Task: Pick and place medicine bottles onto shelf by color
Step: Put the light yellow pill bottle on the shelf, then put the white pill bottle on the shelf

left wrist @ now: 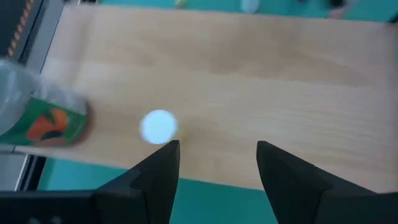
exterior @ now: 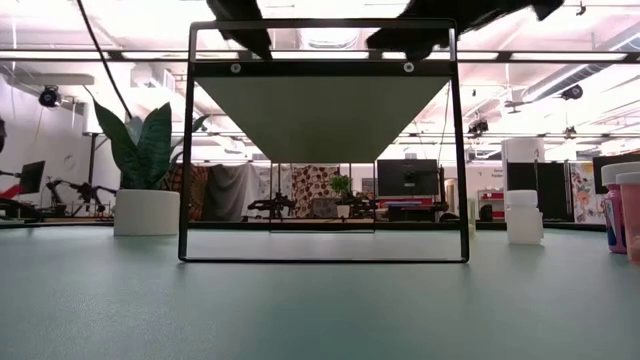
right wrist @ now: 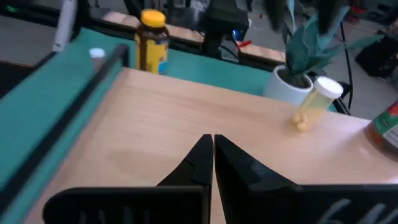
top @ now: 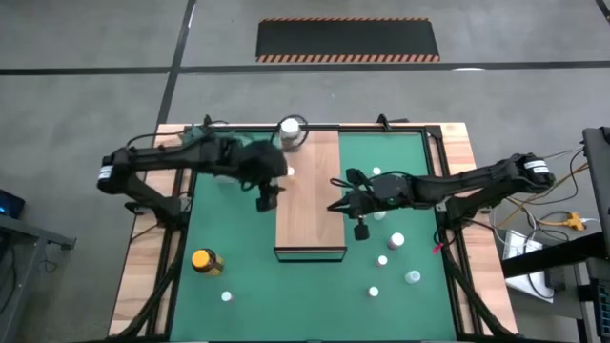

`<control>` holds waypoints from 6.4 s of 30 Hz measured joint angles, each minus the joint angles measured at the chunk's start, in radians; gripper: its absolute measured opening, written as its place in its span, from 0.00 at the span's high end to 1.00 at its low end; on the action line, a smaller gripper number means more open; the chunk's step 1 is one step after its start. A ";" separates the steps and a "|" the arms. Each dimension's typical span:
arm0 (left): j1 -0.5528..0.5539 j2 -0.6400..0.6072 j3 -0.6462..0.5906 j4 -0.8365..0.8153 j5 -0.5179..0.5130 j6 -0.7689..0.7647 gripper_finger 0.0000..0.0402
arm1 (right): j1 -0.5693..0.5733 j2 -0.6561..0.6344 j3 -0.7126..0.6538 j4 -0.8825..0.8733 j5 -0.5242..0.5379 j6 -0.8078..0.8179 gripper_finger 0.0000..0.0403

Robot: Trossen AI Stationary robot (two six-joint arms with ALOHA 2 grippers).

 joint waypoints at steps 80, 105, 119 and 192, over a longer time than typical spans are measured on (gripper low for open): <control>-0.193 -0.424 -0.660 0.735 -0.119 -0.015 0.51 | 0.031 0.194 0.397 -0.499 0.001 0.147 0.98; -0.193 -0.418 -0.660 0.790 -0.119 0.134 0.51 | 0.086 -0.114 0.139 -0.839 0.386 0.719 0.98; -0.193 -0.418 -0.660 0.803 -0.120 0.189 0.51 | -0.136 -0.114 0.119 -0.963 0.422 1.018 0.76; -0.193 -0.464 -0.697 0.761 -0.120 0.220 0.51 | -0.070 0.079 0.528 -1.256 0.136 1.113 0.67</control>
